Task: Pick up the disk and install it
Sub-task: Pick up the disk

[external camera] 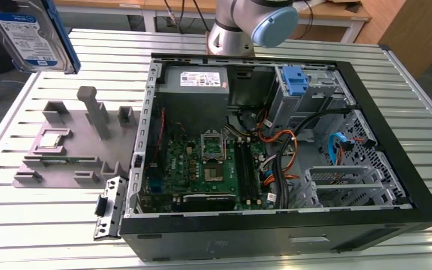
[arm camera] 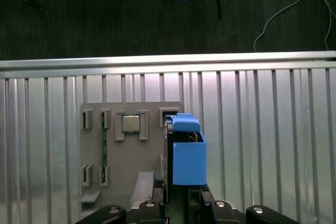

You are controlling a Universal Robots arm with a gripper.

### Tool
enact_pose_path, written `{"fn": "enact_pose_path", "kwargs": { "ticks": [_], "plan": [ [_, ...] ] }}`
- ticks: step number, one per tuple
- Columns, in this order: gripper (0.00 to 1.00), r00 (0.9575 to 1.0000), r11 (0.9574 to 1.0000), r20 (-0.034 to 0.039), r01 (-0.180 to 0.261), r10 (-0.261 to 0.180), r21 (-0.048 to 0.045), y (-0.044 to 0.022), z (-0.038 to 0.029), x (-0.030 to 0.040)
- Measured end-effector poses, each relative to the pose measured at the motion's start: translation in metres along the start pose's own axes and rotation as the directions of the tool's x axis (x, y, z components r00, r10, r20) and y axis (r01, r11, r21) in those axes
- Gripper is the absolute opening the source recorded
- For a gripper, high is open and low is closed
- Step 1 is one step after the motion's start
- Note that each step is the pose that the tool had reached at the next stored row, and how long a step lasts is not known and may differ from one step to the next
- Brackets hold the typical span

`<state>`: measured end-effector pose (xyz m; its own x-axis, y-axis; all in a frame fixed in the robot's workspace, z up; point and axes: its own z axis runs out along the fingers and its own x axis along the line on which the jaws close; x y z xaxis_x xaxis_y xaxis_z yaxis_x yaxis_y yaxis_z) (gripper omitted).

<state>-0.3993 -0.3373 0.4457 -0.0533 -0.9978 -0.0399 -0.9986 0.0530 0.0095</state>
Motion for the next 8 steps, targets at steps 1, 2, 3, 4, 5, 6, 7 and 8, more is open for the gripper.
{"fn": "enact_pose_path", "kwargs": {
  "ticks": [1,2,3,4,5,6,7,8],
  "plan": [
    [0.35,1.0000,1.0000,0.0000,0.000,0.000,0.0000,0.0000,-0.0010,0.0000],
    [0.35,1.0000,1.0000,0.0000,0.000,0.000,-0.0001,0.0000,-0.0022,-0.0001],
    [0.35,1.0000,1.0000,0.0000,0.000,0.000,0.0000,0.0000,-0.0036,-0.0002],
    [0.35,1.0000,1.0000,0.0000,0.000,0.000,0.0000,0.0001,-0.0051,-0.0002],
    [0.35,1.0000,1.0000,0.0000,0.000,0.000,0.0000,0.0001,-0.0071,-0.0003],
    [0.35,1.0000,1.0000,0.0001,0.000,0.000,0.0000,0.0001,-0.0091,-0.0004],
    [0.35,1.0000,1.0000,0.0000,0.000,0.000,0.0000,0.0001,-0.0113,-0.0005],
    [0.35,1.0000,1.0000,0.0001,0.000,0.000,0.0000,0.0001,-0.0135,-0.0005]
  ]
}}
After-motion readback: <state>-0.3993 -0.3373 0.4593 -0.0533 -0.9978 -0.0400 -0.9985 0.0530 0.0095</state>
